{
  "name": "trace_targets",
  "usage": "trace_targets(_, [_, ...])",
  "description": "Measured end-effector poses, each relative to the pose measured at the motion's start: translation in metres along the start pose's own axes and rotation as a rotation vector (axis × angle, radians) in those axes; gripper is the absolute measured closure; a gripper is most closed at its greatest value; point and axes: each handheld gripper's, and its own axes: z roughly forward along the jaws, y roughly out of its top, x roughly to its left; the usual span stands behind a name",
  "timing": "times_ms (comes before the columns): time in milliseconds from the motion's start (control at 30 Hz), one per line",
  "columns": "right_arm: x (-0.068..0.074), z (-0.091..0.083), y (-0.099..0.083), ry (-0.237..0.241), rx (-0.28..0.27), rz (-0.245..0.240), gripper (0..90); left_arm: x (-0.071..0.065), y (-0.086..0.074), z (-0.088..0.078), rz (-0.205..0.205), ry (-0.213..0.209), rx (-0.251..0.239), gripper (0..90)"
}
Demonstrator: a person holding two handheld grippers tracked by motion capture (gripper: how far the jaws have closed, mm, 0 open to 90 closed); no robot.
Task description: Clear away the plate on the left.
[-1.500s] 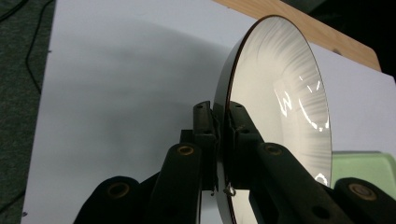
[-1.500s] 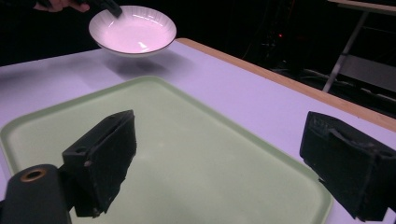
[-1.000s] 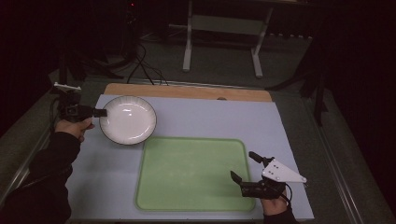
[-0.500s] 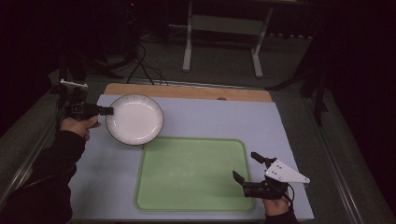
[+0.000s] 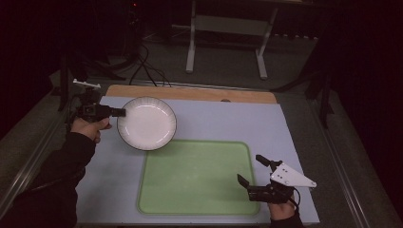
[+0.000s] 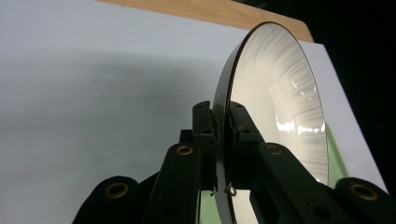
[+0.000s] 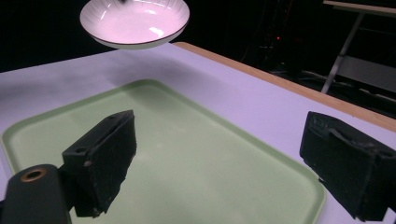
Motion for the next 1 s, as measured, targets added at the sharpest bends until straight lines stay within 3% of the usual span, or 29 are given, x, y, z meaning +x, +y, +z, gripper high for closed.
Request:
trace_targets(500, [0.001, 0.001, 0.001, 0.000, 0.000, -0.007, 10.6, -0.044, -0.004, 0.008, 0.104, -0.080, 0.040, 83.5])
trace_targets(1000, [0.001, 0.000, 0.002, -0.001, -0.002, -0.010, 10.6, -0.078, -0.014, 0.019, 0.174, -0.151, 0.075, 83.5])
